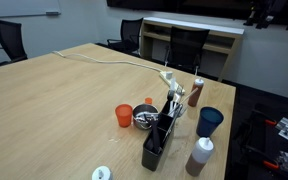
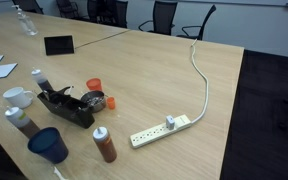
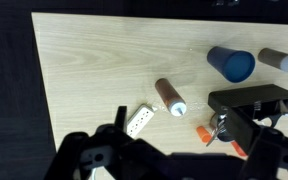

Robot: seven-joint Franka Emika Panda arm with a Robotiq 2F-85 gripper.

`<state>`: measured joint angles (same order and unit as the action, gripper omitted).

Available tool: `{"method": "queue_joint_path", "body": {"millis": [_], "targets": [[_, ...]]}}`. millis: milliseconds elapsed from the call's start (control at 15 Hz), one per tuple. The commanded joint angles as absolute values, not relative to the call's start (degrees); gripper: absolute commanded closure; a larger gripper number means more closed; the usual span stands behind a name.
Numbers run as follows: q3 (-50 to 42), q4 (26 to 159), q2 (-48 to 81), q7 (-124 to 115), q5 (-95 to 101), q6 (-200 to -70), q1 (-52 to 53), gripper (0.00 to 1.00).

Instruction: Pick the sauce bottle and move it to the left on the table

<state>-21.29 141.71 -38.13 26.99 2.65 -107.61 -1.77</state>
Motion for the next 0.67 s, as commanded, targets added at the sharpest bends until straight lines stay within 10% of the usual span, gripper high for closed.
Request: {"method": "queue_joint_path", "body": {"millis": [0,600], "targets": [[-17.8,142.7,-33.4,23.0,3.6,-116.2,-3.9,0.0],[-17.8,142.4,-33.0,23.9,1.9,-115.5,-3.9,0.0]]}}
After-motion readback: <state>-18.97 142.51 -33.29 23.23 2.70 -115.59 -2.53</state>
